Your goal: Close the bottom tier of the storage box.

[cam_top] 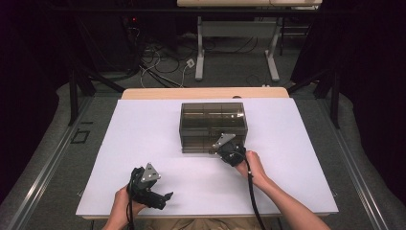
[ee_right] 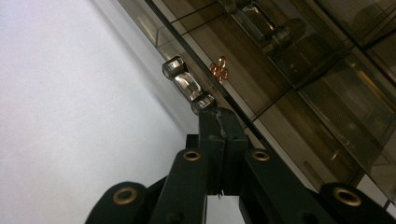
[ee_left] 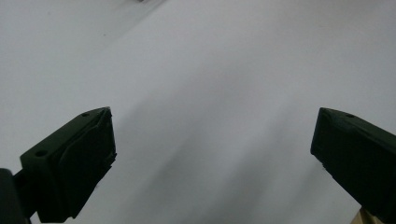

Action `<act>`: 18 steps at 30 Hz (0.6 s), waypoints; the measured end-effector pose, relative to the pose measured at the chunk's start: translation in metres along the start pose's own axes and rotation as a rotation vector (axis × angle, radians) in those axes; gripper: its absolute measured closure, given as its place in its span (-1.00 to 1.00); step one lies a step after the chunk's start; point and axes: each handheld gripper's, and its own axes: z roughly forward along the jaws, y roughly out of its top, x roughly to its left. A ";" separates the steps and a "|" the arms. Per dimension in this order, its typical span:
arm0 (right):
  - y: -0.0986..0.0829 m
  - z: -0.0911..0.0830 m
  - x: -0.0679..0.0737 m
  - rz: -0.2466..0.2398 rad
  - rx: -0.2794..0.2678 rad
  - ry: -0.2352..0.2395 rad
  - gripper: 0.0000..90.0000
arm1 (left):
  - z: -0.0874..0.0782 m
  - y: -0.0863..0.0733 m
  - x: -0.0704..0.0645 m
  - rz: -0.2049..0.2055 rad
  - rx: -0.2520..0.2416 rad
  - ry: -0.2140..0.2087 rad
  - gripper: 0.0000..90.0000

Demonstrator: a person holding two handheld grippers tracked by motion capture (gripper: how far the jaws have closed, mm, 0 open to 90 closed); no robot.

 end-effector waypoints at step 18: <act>0.005 0.009 -0.007 0.039 -0.013 -0.036 1.00 | 0.000 0.000 0.000 0.002 0.005 -0.001 -1.00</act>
